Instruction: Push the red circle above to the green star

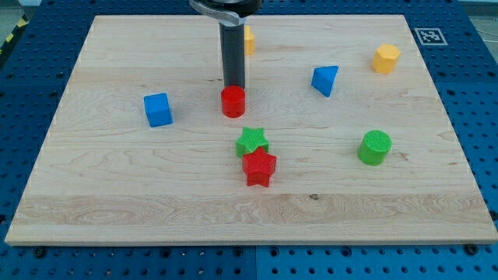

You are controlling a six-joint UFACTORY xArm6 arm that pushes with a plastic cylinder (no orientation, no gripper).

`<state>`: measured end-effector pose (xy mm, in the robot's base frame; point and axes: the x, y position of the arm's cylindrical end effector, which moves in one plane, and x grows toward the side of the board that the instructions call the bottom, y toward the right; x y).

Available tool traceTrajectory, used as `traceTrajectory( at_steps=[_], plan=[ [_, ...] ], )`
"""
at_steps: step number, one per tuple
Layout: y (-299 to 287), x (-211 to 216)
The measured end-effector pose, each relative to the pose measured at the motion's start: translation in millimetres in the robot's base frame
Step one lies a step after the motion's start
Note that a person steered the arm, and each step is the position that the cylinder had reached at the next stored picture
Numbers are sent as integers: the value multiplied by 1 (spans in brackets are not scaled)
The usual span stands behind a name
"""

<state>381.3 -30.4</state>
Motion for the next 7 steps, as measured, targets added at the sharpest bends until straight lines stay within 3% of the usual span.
traceTrajectory(
  at_steps=[2,7],
  plan=[
    [-39,-1],
    [-7,19]
  ],
)
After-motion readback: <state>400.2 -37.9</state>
